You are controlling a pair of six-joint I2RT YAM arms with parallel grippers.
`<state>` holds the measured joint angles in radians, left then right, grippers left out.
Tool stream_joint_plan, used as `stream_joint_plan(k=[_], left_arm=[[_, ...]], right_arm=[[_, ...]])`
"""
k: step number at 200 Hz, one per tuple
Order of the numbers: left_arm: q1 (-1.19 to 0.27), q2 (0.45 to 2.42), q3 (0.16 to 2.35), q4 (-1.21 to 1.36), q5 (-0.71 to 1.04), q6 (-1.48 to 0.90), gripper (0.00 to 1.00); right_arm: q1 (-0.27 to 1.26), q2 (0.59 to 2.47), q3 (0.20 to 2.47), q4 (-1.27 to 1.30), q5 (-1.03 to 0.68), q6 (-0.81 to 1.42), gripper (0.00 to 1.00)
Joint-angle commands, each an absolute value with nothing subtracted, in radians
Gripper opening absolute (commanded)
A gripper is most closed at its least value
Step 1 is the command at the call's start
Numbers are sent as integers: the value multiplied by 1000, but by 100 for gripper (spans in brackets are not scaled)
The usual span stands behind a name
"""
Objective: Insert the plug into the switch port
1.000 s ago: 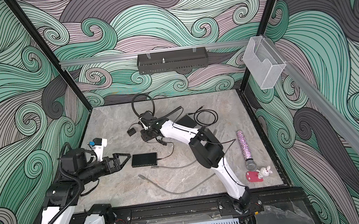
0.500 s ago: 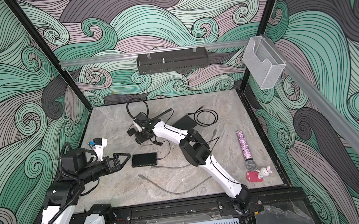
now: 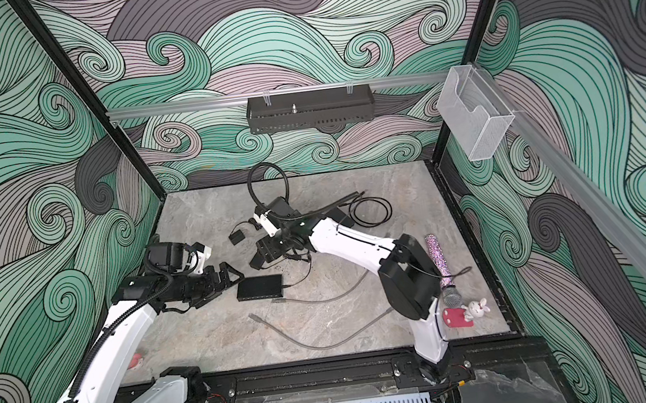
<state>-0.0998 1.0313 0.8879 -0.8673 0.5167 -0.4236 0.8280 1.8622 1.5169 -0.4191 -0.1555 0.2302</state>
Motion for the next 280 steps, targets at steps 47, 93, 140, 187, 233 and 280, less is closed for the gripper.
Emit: stream_joint_plan(k=[47,93,140,187,233,280], left_arm=[[-104,1178,633,-457,478,-743,85],[-104,1332,636,-304,422,-778,83],[-105,1352,672,-301,367,-720,83],[-104,1388,624,-215,426,-750,82],[-112,1346,551,-153,484,-759,82],[-113,1204,480,-200,496,-759,82]], right_arm=[[827,1833,1212,-212,-277,506,64],[827,1942,1259,-200,-327,494,63],[827,2013,1320,-202,-354,503,61],[827,2045,1354,-206,-359,509,61],[828,2094,1407,-214,-402,520,60],[840,2130,1456,-209,-440,543,59]])
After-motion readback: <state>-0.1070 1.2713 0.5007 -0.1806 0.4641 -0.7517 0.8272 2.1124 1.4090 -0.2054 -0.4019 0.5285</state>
